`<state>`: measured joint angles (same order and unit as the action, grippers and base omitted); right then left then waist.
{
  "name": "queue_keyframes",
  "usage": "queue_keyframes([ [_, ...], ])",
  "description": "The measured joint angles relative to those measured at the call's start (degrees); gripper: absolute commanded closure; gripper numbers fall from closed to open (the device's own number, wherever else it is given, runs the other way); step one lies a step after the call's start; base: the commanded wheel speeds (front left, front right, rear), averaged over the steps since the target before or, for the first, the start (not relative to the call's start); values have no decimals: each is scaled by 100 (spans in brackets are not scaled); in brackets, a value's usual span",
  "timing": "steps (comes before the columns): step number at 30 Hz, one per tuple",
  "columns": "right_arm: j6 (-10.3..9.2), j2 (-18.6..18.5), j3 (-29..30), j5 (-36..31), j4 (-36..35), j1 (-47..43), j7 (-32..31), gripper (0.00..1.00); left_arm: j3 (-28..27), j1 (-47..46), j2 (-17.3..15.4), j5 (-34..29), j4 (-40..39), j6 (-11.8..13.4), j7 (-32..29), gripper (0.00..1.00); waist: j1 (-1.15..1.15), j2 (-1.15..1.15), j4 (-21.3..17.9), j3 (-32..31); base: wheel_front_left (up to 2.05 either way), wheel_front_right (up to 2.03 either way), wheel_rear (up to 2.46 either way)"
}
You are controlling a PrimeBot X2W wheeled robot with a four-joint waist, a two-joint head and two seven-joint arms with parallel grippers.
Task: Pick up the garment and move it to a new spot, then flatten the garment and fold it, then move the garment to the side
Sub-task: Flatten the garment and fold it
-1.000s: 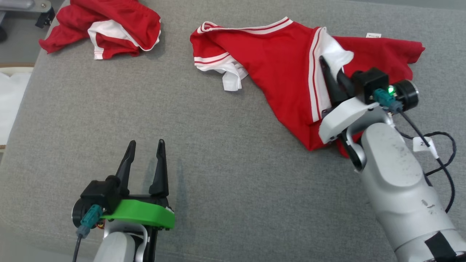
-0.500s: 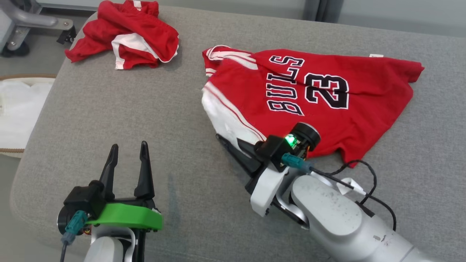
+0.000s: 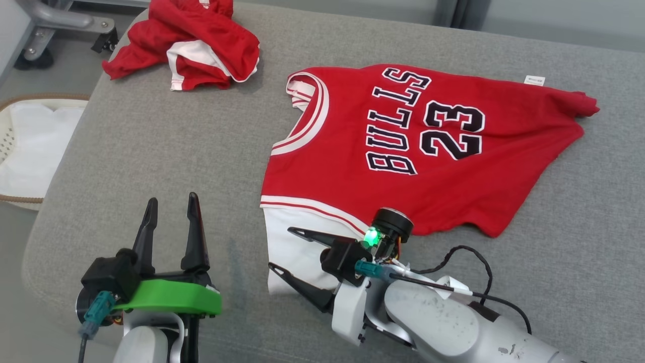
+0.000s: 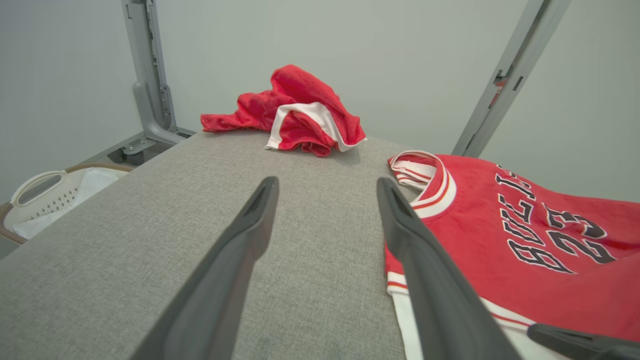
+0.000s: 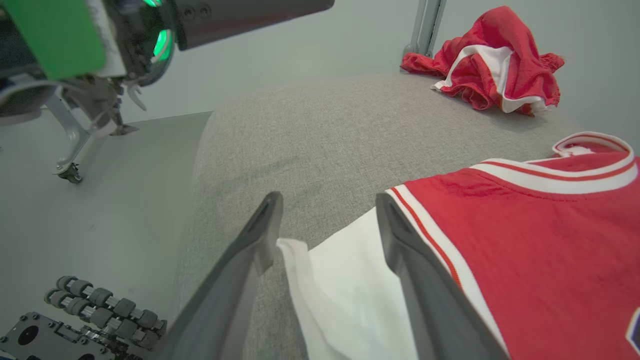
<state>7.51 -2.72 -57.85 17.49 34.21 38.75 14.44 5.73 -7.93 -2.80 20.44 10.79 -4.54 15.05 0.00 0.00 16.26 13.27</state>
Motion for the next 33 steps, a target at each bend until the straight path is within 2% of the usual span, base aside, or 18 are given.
queue_keyframes([
  [3,0,1,224,71,-18,-81,23,0,35,1,0,-11,8,0,0,0,0,0,-80,-85,0,0,0],
  [7,0,1,989,31,-92,-194,53,0,78,5,0,-62,27,-1,0,0,0,0,-235,-218,0,0,0],
  [18,0,-7,4164,-1109,-300,-1067,56,0,240,85,0,-188,136,-51,0,0,0,0,-798,-507,0,0,0],
  [22,0,-11,5049,-1546,-170,-1308,56,0,339,84,0,-187,142,-51,0,0,0,0,-909,-454,0,0,0],
  [25,0,-12,5410,-1669,-12,-1349,56,0,415,61,1,-169,126,-51,0,0,0,0,-915,-352,0,0,0],
  [33,0,-5,5901,-1815,626,-1148,20,0,524,-61,0,-82,96,-42,0,0,0,0,-765,-5,0,0,0],
])
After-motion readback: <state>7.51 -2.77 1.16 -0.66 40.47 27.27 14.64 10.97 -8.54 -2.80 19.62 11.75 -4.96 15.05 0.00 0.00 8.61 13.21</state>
